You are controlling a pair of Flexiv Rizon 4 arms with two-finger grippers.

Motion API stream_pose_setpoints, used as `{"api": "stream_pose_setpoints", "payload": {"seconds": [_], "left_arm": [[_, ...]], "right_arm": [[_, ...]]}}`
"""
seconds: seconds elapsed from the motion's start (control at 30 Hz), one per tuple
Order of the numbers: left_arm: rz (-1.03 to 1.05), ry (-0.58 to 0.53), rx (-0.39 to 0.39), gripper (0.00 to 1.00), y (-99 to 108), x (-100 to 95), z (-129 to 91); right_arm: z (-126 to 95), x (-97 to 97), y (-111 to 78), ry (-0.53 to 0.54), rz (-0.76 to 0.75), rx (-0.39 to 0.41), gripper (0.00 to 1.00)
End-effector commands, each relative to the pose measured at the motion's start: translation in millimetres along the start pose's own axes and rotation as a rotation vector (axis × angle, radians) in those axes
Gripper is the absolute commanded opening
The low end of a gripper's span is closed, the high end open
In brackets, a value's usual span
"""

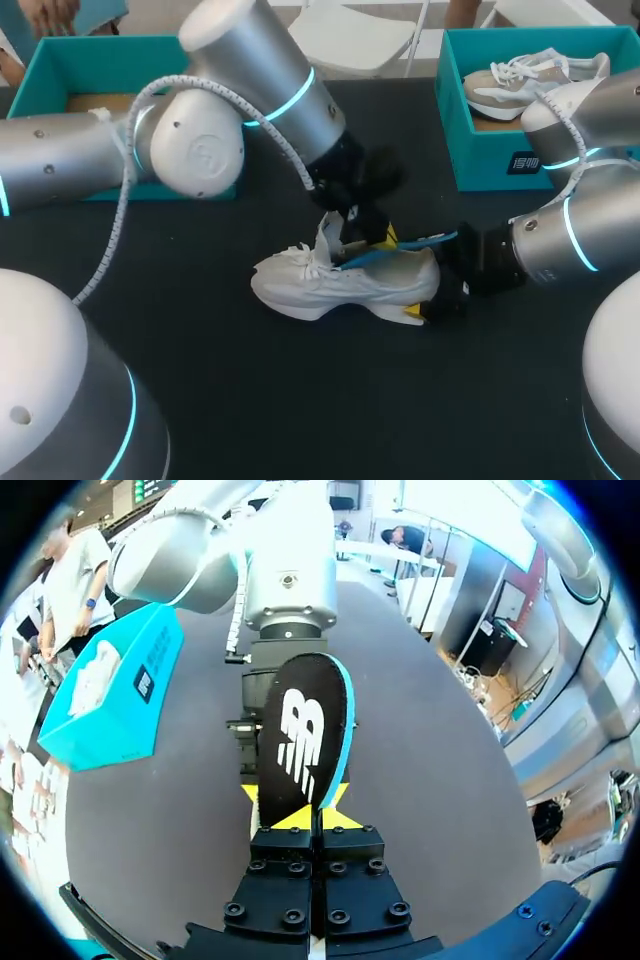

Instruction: Take the shoe out of the shoebox, open the shoe tongue, remove and reinsert the insole, then place the shoe into the shoebox

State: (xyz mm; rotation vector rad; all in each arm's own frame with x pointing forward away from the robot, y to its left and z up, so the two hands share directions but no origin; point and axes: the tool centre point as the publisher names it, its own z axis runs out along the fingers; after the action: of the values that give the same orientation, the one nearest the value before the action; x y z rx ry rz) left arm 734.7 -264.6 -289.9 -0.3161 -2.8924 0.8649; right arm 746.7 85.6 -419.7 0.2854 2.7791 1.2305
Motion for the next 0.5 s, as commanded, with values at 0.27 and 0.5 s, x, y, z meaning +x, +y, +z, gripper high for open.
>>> {"api": "stream_pose_setpoints", "payload": {"seconds": [0.27, 0.5], "left_arm": [[-0.022, -0.043, -0.009, 0.23, 1.4, 1.8, 20.9], [-0.032, -0.23, 0.007, 0.38, 0.4, 17.4, 11.2]], "right_arm": [[9.1, -3.0, -10.8, 0.988, -0.002, -0.006, 0.0], [9.1, -3.0, -10.8, 0.988, -0.002, -0.006, 0.0]]}}
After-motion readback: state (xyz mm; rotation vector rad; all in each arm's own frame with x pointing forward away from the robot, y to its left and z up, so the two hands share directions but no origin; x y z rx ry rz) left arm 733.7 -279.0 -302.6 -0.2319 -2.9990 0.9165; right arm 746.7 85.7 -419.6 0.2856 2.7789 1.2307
